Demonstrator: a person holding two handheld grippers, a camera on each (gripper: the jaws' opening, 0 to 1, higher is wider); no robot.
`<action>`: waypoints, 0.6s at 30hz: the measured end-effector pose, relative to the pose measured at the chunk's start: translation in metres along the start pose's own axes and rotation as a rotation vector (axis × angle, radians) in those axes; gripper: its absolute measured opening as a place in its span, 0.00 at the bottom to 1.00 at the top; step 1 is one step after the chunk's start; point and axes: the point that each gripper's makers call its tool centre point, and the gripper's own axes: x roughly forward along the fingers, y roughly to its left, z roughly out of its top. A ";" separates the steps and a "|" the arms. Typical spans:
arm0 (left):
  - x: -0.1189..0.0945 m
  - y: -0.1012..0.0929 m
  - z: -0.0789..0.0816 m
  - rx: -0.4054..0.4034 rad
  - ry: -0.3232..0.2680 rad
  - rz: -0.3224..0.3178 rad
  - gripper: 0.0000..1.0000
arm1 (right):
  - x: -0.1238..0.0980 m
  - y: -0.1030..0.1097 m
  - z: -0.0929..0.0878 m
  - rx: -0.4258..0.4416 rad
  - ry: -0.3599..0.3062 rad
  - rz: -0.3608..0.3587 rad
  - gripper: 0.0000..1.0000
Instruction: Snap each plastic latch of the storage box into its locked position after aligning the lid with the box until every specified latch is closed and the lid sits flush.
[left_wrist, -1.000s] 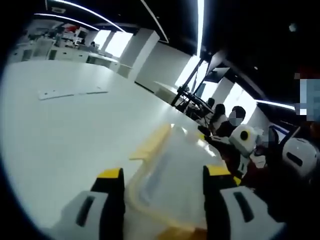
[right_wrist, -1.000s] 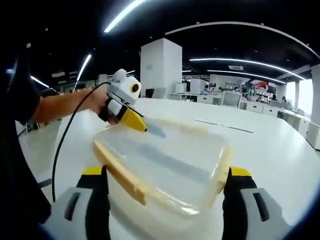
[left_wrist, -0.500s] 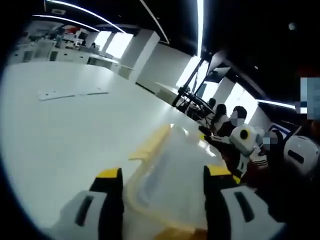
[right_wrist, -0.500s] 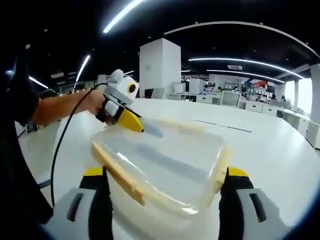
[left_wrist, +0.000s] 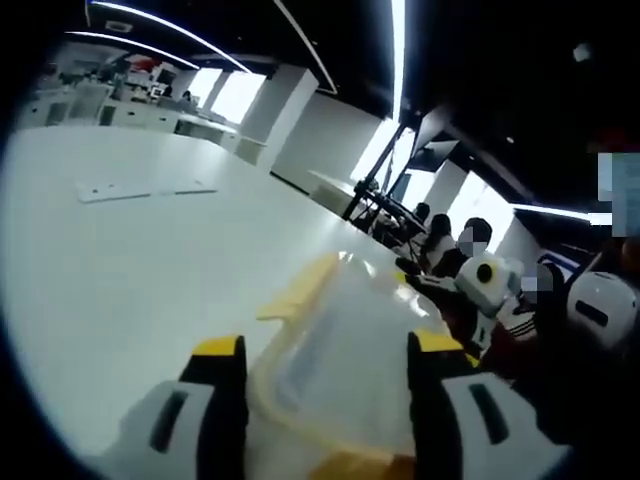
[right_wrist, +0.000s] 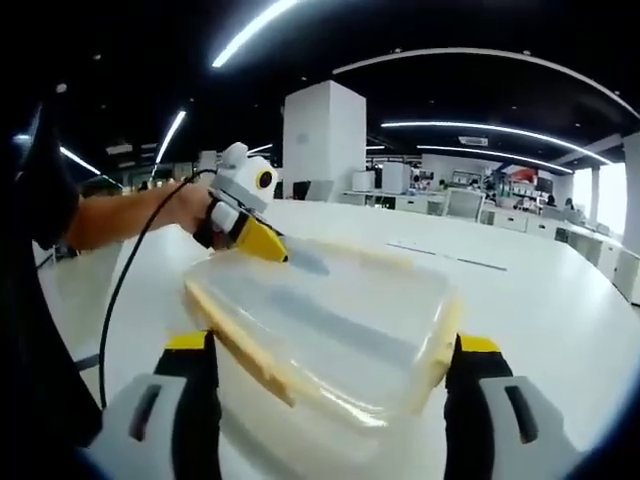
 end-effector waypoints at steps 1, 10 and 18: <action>0.000 0.000 0.000 -0.001 -0.005 0.000 0.64 | 0.000 0.000 0.000 -0.005 -0.008 0.005 0.94; -0.008 0.004 0.017 0.067 -0.123 0.047 0.53 | -0.006 -0.004 -0.001 -0.019 -0.025 0.047 0.92; -0.026 -0.023 0.019 0.130 -0.128 0.018 0.75 | -0.016 -0.005 0.008 -0.197 -0.018 0.150 1.00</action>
